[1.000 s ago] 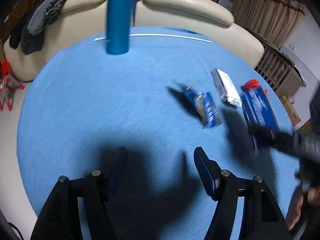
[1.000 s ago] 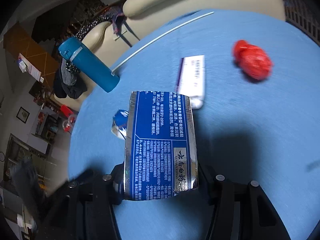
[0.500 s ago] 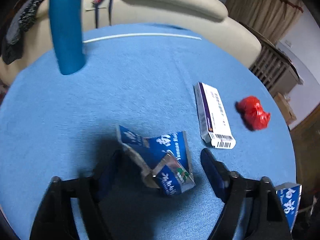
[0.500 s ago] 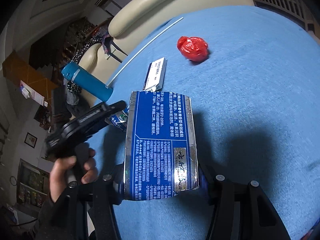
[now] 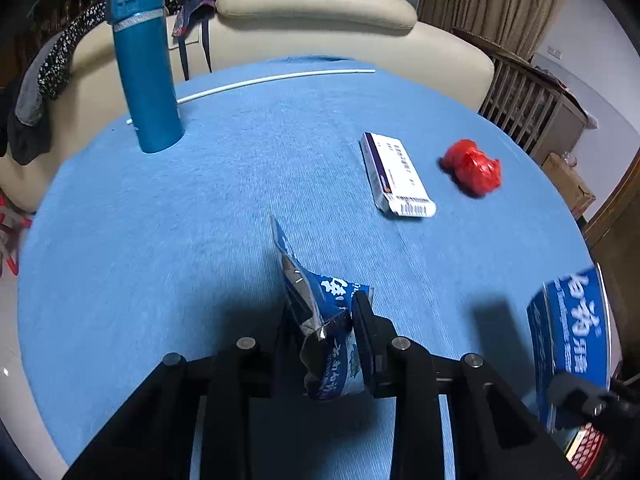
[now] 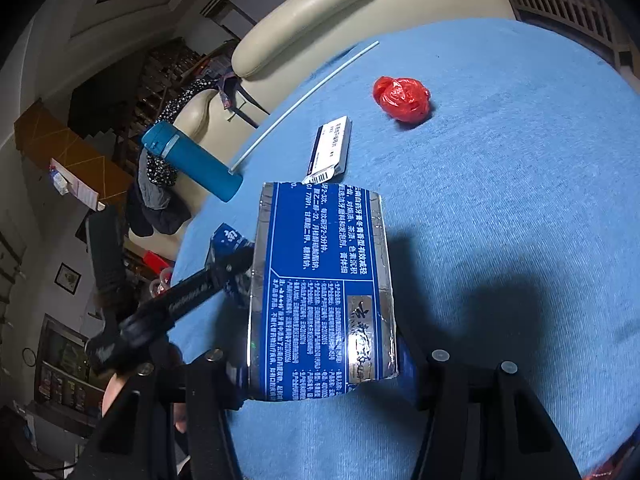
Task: Collect trash
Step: 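Grasp the blue torn wrapper with the left tool while the right tool holds the toothpaste box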
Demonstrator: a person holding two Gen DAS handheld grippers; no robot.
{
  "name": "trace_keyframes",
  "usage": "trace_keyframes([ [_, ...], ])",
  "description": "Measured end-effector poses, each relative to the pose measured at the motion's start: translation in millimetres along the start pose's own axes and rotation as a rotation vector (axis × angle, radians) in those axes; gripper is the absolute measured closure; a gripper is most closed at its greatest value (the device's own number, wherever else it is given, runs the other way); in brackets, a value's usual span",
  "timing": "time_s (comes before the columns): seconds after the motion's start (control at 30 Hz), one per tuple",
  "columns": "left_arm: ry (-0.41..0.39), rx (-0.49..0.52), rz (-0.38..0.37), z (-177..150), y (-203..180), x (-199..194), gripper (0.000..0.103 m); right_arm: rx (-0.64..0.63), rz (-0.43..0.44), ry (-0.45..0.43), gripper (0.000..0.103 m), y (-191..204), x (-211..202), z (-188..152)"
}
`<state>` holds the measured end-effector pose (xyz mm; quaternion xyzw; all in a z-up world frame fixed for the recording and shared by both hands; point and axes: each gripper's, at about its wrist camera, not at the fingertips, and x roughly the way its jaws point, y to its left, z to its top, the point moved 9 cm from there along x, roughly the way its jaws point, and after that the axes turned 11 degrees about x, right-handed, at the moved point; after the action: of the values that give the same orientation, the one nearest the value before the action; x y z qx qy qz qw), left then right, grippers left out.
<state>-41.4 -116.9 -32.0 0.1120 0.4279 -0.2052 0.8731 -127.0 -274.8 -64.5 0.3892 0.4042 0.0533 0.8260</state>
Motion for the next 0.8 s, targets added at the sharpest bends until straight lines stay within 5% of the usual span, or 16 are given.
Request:
trace_keyframes([
  [0.37, -0.034, 0.026, -0.003, -28.7, -16.2, -26.9, 0.073, 0.027, -0.025, -0.04, 0.044, -9.0, -23.5, -20.6],
  [0.8, -0.131, 0.1, 0.001, -17.5, -46.5, -75.3, 0.073, 0.026, -0.006, -0.122, 0.044, -5.8, -67.5, -27.4],
])
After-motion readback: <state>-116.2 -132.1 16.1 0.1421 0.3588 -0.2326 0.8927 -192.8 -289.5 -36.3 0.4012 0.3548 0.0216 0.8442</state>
